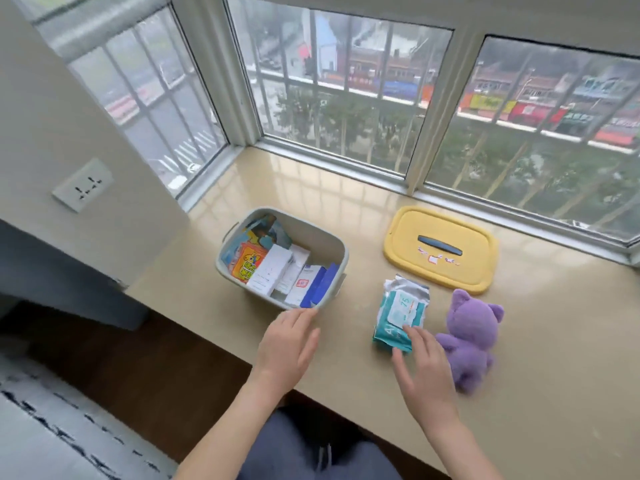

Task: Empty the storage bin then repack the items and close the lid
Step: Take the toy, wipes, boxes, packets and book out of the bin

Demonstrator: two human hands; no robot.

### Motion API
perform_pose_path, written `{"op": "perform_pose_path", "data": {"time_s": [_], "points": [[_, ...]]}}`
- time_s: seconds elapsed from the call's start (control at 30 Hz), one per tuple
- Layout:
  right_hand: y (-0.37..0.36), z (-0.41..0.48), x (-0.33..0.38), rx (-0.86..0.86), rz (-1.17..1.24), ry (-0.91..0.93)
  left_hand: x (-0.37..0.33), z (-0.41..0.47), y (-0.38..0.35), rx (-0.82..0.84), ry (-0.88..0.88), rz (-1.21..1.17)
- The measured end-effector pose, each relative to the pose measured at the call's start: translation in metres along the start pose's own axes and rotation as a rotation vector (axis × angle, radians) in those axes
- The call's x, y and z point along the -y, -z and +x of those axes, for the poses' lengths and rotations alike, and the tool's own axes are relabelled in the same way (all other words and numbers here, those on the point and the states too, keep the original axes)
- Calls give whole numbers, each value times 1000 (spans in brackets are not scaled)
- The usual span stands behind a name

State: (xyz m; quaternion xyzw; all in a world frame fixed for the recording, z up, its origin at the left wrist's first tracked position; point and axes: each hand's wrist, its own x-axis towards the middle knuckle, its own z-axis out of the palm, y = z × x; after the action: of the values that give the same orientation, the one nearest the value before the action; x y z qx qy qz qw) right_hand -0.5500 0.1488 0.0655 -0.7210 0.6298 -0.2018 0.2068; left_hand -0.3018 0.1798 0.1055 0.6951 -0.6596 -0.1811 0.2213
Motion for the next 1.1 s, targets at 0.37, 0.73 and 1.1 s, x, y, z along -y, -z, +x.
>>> {"op": "perform_pose_path", "data": {"time_s": [0.37, 0.73, 1.1], "points": [[-84, 27, 104, -55, 41, -85, 144, 35, 48, 45, -9, -70], [-149, 51, 212, -117, 115, -369, 256, 102, 101, 164, -96, -97], [-218, 138, 174, -23, 88, -426, 290, 189, -1, 331, 78, -190]]}}
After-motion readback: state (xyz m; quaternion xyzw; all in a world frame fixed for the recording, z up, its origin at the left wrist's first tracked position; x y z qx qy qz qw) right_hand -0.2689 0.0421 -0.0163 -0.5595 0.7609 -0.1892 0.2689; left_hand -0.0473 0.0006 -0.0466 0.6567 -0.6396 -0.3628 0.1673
